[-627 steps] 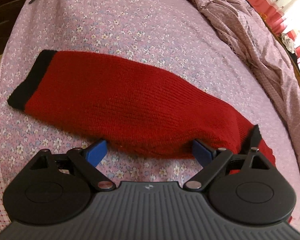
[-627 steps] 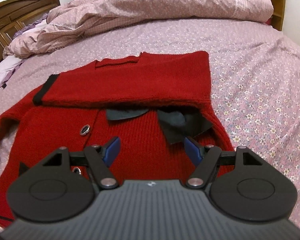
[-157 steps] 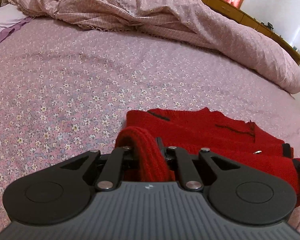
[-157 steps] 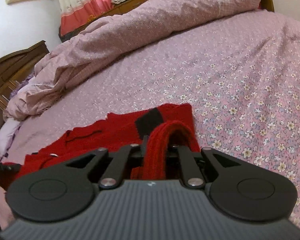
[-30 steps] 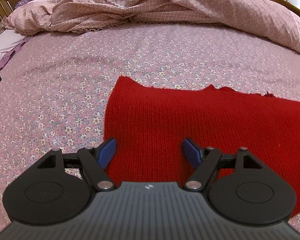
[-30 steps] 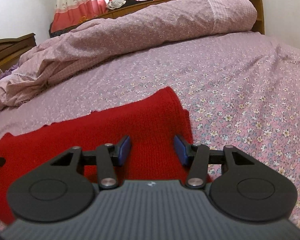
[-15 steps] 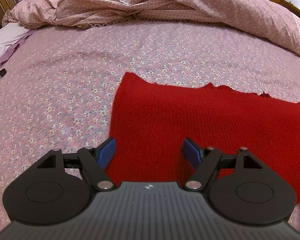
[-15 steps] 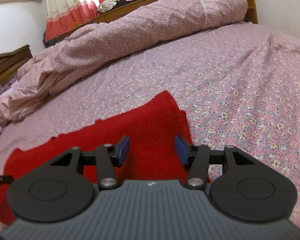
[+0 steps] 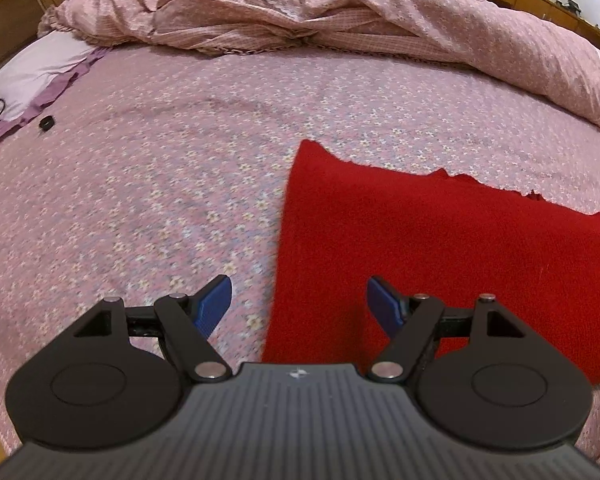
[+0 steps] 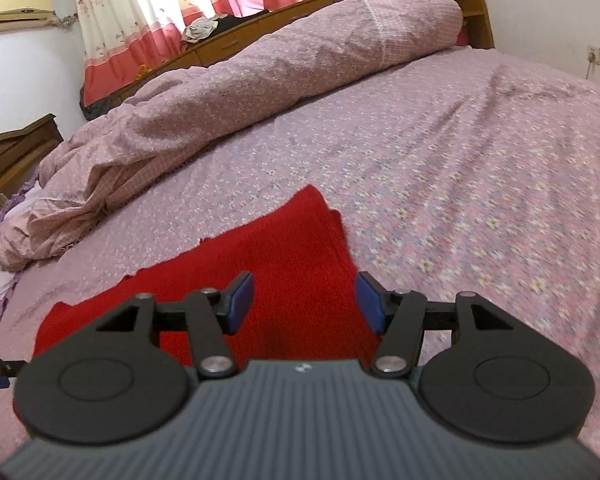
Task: Fold small clothes
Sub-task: 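Move the right gripper to the edge of the folded cardigan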
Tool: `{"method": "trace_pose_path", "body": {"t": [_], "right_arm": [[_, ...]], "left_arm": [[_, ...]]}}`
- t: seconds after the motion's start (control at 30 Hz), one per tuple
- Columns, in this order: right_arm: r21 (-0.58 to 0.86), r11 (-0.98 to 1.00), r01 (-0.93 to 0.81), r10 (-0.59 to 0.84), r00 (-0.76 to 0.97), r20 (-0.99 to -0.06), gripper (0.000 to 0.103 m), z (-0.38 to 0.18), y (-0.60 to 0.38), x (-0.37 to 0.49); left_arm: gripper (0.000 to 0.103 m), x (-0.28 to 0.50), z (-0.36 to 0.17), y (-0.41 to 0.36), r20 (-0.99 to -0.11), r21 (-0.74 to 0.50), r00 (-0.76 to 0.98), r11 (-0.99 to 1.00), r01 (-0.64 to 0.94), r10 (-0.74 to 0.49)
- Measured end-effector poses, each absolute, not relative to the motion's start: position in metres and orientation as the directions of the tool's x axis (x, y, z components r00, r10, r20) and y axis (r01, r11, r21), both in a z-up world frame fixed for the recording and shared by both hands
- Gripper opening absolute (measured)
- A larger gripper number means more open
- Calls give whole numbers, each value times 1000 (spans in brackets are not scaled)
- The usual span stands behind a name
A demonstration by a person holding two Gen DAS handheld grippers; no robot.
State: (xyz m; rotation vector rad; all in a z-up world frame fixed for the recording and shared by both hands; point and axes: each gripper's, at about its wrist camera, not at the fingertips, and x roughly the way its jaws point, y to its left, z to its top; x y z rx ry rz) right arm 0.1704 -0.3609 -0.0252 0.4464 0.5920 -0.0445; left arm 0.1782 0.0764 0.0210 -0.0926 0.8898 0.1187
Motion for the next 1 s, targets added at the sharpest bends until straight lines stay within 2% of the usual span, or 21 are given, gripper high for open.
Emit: {"method": "trace_pose_path", "body": {"t": [0.33,0.47,1.0], "right_arm": [[452,859,239,94,795,-599,61,-41,-366,131],[491,828,270,105,786,-609,72,-51,-367,123],[652,690,314,199,784,-588,73,-80,-367,138]], "left_arm": [[79,154,14,88,-800,-52,597,985,-167,59],[79,148,10,89,-807,-54,587,984,-170,57],[79,145,0,88,-823,-61,567,984,-170,47]]}}
